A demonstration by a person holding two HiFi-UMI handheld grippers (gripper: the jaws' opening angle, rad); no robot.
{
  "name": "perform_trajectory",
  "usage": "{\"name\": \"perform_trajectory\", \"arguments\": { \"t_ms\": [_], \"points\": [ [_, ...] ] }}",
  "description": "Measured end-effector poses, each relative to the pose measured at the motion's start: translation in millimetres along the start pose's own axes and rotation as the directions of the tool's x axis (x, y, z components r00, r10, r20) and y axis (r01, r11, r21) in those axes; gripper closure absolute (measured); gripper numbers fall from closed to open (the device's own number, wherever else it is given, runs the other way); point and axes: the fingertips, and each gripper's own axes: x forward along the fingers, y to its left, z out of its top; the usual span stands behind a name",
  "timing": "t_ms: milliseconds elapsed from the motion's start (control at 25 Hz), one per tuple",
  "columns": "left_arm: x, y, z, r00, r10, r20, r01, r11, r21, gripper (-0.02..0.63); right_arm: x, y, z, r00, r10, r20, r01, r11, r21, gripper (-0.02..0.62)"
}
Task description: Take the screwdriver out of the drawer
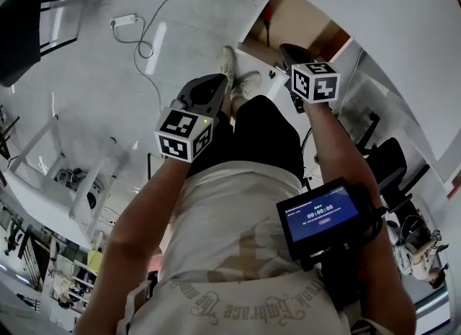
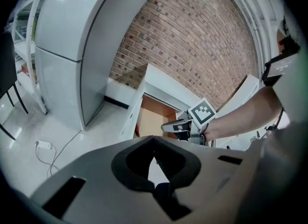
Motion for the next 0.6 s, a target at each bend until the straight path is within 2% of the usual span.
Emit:
{"name": "perform_trajectory", "arguments": {
  "t_ms": [320,400,600],
  "points": [
    [11,8,-18,1.0,0.013,0.001,-0.013,0.999,-0.05,0.586,34,-17,0,1.0,-0.003,-0.008,0.003,1.0,0.004,0.562],
    [11,8,-22,1.0,0.019,0.004,-0.019,0.998,-0.061,0.586,39,-19,-2,1.0,-0.001,-0.025,0.002,1.0,0.01,0.451],
    [9,21,-31,0.999,0.042,0.019,-0.04,0.994,-0.098,0.586,59,-23,-5,0.999,-0.01,-0.053,0.01,1.0,0.003,0.422]
  ]
}}
